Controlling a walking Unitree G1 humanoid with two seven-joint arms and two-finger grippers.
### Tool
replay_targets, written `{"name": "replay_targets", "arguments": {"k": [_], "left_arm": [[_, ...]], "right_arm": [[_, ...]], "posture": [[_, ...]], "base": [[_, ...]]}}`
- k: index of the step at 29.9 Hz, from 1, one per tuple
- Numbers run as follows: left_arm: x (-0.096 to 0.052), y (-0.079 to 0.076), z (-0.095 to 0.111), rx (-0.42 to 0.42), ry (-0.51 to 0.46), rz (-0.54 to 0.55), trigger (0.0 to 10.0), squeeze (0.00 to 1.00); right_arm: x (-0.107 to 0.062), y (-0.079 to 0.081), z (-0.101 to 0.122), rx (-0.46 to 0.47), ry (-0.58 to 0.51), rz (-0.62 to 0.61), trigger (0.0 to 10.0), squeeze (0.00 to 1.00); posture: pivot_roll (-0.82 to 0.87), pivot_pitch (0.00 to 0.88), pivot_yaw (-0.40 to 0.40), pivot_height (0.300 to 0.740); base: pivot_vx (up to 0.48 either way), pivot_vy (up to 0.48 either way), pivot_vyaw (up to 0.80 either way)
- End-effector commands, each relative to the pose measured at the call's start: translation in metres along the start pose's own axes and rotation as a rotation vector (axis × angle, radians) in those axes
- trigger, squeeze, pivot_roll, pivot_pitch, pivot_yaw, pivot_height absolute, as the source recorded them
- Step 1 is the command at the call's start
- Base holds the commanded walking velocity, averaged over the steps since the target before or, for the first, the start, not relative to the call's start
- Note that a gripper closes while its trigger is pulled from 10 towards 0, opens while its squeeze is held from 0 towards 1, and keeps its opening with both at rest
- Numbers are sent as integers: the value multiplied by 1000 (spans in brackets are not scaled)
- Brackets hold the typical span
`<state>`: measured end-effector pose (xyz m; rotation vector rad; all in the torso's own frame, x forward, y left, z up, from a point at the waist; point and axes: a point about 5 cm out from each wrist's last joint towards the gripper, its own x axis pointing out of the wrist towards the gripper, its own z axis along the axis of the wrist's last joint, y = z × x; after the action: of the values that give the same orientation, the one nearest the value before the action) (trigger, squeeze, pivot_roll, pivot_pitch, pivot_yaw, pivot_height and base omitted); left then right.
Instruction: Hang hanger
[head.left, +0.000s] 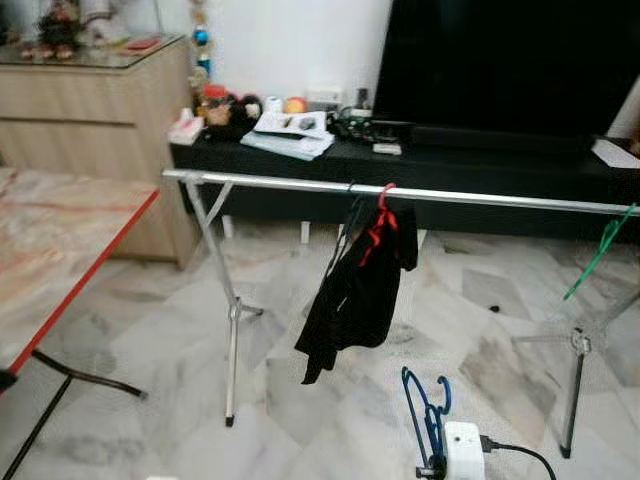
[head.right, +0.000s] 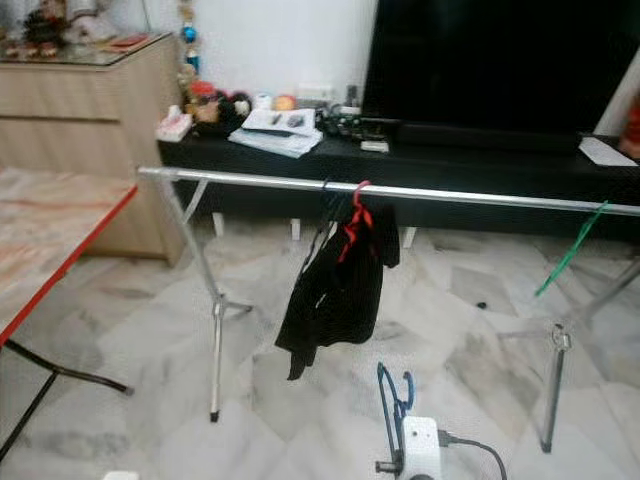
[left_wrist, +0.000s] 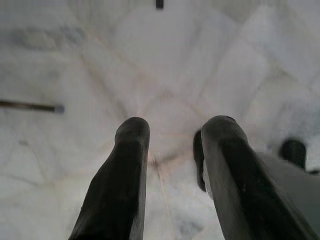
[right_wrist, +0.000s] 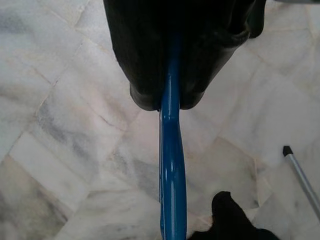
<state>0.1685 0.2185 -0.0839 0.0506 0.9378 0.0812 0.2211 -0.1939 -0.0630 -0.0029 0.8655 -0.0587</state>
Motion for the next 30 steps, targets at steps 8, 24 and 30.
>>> {"name": "replay_targets", "arguments": {"k": [8,24,30], "left_arm": [[0,-6,-5,14,23,-22,10000,0],[-1,-7,-8,16,38,-22,10000,0],[-1,-8,-10,32,48,-27,10000,0]], "right_arm": [[-1,-10,-2,3,5,-28,10000,0],[-1,-10,-1,-3,8,-28,10000,0],[-1,-11,-1,-4,8,-27,10000,0]], "posture": [[33,19,4,740],[35,26,-2,740],[35,28,-2,740]], "base": [[305,0,0],[185,0,0],[0,0,0]]}}
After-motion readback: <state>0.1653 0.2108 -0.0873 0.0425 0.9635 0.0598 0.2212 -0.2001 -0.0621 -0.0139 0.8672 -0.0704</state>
